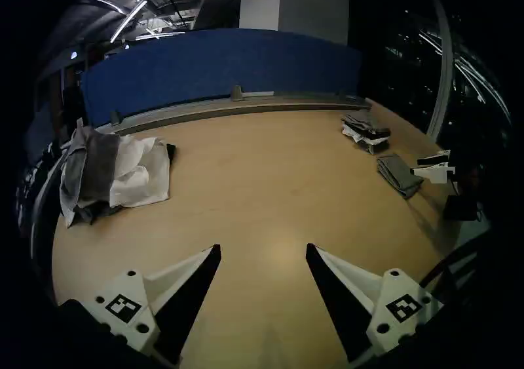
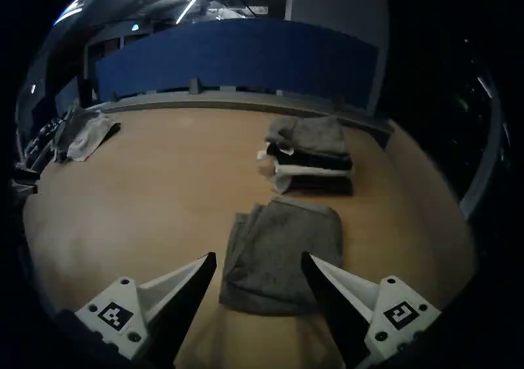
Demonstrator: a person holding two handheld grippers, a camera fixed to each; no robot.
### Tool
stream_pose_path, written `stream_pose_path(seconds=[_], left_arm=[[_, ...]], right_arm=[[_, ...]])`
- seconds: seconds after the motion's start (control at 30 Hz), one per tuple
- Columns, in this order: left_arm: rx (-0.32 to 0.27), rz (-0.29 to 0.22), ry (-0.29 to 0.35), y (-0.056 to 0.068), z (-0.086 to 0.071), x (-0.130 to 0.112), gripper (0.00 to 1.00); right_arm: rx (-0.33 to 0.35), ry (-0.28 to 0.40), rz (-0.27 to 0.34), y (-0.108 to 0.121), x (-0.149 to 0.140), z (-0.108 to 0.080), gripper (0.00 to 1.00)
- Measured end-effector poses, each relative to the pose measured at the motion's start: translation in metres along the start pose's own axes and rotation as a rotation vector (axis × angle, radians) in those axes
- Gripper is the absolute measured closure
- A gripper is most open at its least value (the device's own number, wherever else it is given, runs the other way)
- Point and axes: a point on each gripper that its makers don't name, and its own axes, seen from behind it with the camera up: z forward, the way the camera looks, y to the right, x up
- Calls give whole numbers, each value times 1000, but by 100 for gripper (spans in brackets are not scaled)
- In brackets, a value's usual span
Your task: Fold towel
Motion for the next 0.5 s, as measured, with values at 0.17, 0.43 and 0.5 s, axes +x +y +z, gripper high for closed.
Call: stream_pose_path(seconds=[0.17,0.43,0.5], left_arm=[[6,-12,15,-5,-2,3,3],[24,-29,63,-16,-2,16,3],[30,-33,78,-20,-3,20,3]], right_arm=[[-7,80,17,-11,25,-11,0],[-14,232,57,-30,69,-32,0],[-13,262,65,-36,78,-36,0]])
